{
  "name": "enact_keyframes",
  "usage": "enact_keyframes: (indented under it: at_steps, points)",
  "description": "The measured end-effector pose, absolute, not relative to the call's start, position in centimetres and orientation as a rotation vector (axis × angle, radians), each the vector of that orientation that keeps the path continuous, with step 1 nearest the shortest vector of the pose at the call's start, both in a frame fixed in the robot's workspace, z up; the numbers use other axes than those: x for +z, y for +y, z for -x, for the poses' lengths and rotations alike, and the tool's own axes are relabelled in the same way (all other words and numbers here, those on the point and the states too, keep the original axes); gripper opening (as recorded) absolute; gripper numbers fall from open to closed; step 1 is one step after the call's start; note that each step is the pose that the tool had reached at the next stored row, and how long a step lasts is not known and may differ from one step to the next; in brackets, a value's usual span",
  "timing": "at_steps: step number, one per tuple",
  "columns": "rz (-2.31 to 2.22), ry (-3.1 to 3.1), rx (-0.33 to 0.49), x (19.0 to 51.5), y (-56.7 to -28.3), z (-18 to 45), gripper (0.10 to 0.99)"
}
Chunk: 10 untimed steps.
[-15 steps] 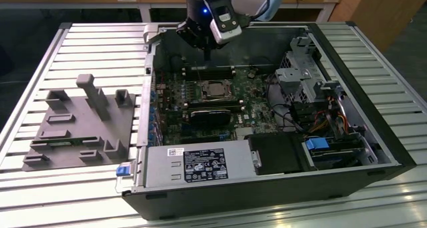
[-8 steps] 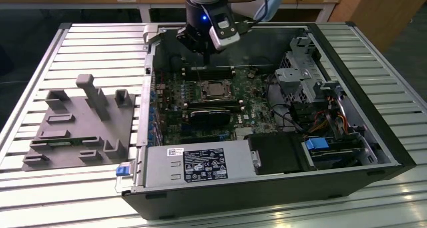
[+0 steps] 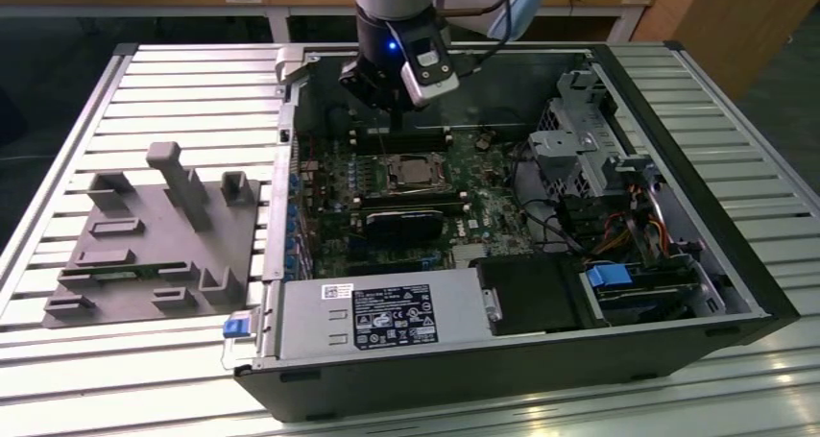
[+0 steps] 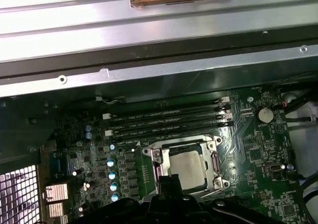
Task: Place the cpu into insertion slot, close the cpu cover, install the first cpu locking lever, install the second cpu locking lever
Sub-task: 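Close the cpu cover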
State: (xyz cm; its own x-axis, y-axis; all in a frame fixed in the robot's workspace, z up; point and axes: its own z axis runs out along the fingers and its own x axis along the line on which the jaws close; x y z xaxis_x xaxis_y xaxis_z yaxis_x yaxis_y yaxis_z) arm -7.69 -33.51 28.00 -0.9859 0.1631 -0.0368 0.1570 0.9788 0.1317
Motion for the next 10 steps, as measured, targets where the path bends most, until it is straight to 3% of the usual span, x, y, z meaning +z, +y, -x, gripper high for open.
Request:
enact_keyframes:
  at_steps: [10]
  points:
    - [-0.249, 3.078, 0.177, 27.84, -33.51, 7.71, 0.106]
